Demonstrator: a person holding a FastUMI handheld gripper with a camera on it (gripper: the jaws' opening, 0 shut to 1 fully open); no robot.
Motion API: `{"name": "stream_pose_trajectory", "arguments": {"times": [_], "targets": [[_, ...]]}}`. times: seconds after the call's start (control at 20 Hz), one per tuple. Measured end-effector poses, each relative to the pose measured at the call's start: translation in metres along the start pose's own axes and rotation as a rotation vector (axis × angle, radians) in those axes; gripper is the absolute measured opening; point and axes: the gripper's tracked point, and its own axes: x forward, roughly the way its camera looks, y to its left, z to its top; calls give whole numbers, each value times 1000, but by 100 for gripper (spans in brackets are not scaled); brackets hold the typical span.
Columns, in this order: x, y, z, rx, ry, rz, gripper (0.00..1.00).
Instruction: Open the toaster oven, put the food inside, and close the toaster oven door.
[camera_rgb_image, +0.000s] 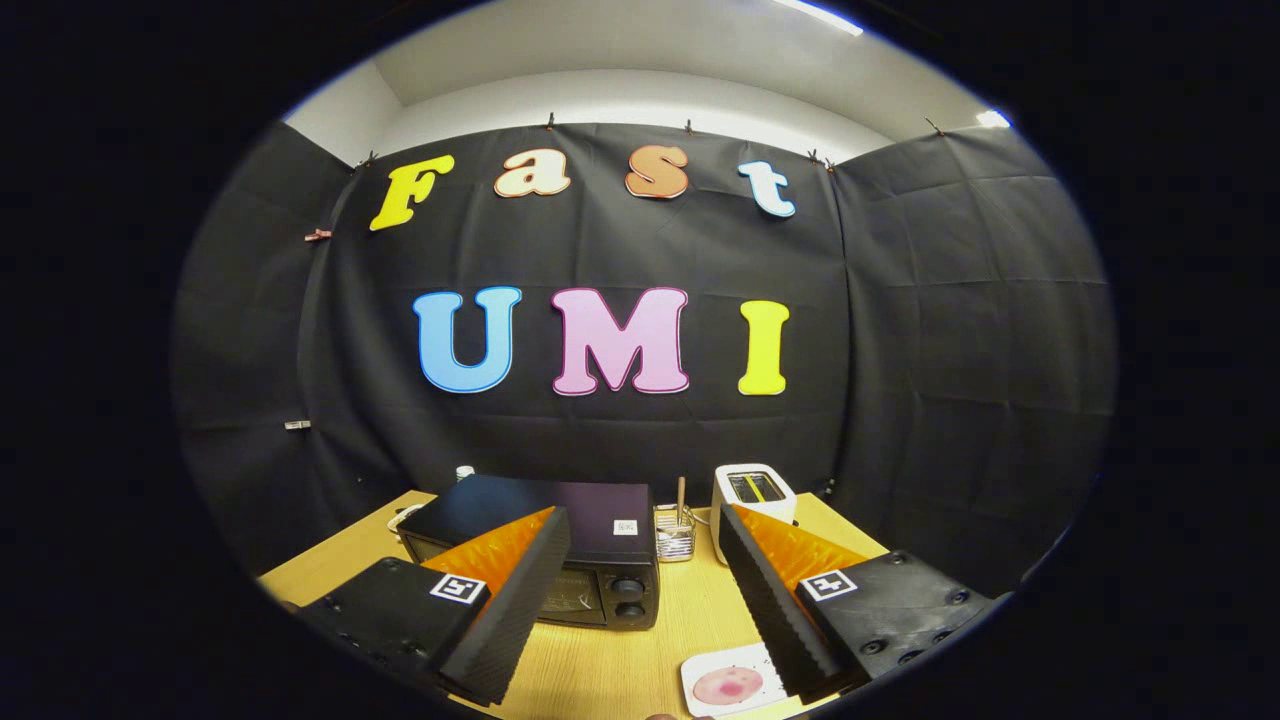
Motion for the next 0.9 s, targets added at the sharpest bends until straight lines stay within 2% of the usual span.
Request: {"name": "stream_pose_trajectory", "arguments": {"times": [0.5,0.9], "targets": [[15,34,-15,26,45,46,98],[52,75,-30,54,109,87,98]]}}
